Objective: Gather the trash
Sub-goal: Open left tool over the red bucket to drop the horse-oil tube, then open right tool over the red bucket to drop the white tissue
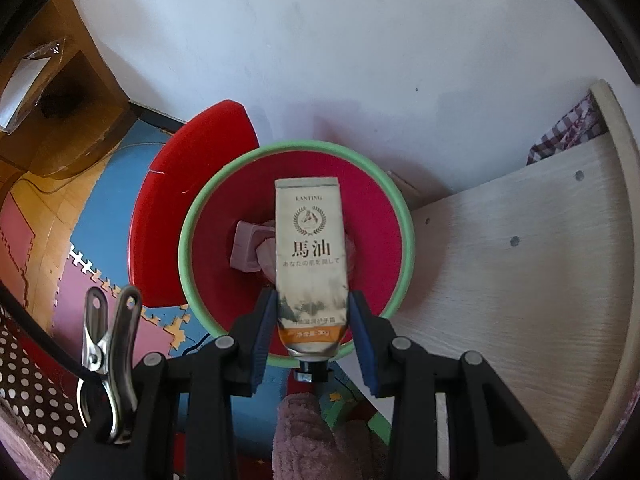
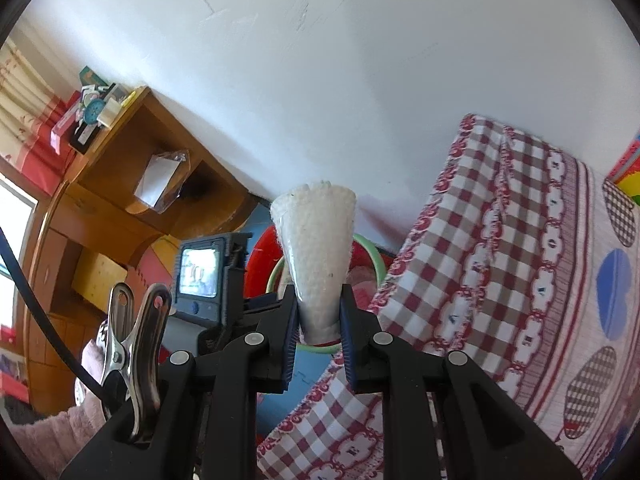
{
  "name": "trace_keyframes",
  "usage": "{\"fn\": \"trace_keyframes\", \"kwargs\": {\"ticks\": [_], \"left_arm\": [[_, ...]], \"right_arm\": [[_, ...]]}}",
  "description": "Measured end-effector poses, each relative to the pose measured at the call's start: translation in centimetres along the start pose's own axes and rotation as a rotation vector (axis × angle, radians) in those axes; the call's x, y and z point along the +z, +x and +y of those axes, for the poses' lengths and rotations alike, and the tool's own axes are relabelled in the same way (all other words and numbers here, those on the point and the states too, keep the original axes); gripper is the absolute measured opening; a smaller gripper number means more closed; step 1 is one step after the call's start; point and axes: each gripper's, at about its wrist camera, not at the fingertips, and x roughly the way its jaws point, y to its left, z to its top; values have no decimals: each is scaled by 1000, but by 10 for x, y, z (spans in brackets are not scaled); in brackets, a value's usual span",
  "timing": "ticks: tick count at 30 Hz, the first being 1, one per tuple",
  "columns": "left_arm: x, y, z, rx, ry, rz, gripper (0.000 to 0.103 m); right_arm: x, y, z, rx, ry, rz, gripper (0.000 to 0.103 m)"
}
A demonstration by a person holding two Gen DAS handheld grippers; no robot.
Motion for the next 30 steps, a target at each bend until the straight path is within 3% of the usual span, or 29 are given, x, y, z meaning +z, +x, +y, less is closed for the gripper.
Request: {"fn": "trace_keyframes", "kwargs": {"ticks": [11, 21, 30], "left_arm": [[4, -12, 6, -2, -3, -31, 45], [-9, -46, 39, -20, -117, -76, 45], [-26, -75, 54, -38, -150, -111, 45]], "right_arm": [[12, 23, 25, 8, -37, 22, 20], [25, 58, 49, 26, -75, 67, 20], [32, 98, 64, 18, -85, 120, 21]]}}
